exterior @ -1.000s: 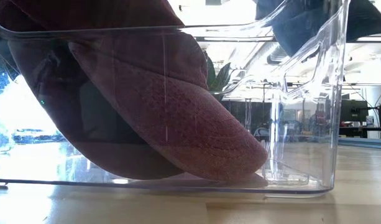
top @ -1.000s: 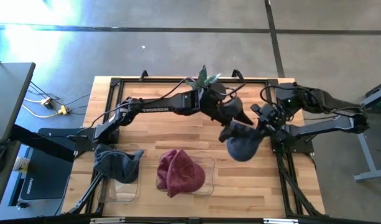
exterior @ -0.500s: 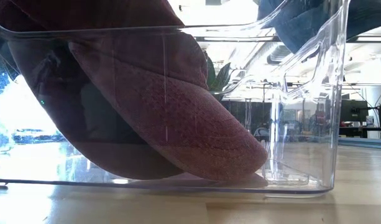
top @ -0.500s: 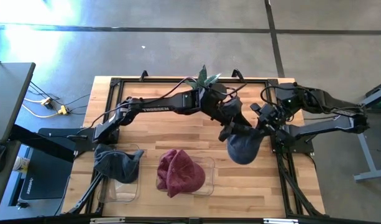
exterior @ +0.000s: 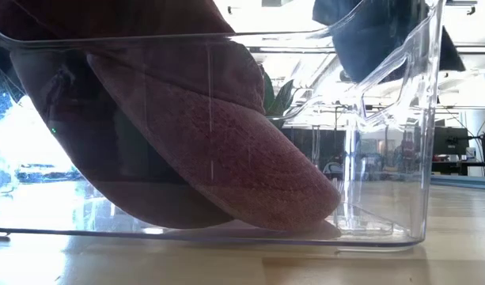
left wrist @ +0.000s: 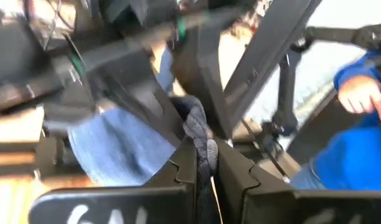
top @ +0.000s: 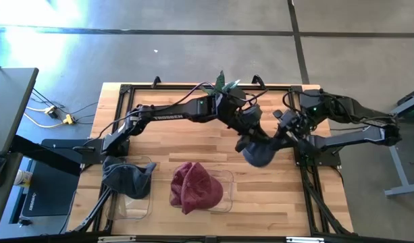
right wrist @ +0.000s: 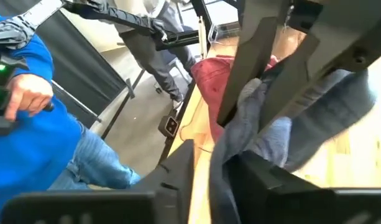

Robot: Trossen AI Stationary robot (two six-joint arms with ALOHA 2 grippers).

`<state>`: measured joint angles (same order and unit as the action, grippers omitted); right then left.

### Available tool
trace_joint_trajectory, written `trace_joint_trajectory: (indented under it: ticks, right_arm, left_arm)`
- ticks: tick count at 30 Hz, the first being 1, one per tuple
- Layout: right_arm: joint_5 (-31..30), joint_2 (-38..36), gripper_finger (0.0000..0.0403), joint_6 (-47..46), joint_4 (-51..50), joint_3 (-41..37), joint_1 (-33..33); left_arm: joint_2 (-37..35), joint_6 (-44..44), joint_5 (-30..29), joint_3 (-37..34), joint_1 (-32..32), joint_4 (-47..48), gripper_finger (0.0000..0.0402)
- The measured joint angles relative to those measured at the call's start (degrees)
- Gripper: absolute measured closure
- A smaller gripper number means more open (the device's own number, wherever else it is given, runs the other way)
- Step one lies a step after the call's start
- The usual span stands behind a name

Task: Pick & Place hat
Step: Put the blue cap into the left transparent bin

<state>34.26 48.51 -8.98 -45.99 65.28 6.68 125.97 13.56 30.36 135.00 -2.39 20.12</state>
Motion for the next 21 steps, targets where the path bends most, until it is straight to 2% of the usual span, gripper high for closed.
trace_joint_trajectory:
  ticks: [5,9,15,17,21]
  right_arm:
    - [-0.6,-1.1,0.0248,0.2,1.7,3.0,0.5]
    - [-4.8,-2.5,0.0219,2.4,1.6,5.3,0.5]
    - [-12.8,-4.1,0.0215,6.6,1.9,7.9,0.5]
    - [-15.1,-4.4,0.0218,7.8,2.0,8.1,0.5]
    - [-18.2,-4.5,0.0226,9.5,2.6,8.1,0.5]
  left_arm:
    - [-3.5,-3.8,1.8,0.1,0.2,9.1,0.0381]
    - [-5.1,-6.3,3.5,0.0,0.2,13.2,0.0394]
    - [-9.6,-5.6,6.9,0.3,1.0,21.1,0.0389]
    - [-12.2,-5.5,6.6,-0.2,1.5,28.4,0.0389]
    - [-14.7,-4.9,4.1,0.1,2.6,34.9,0.0388]
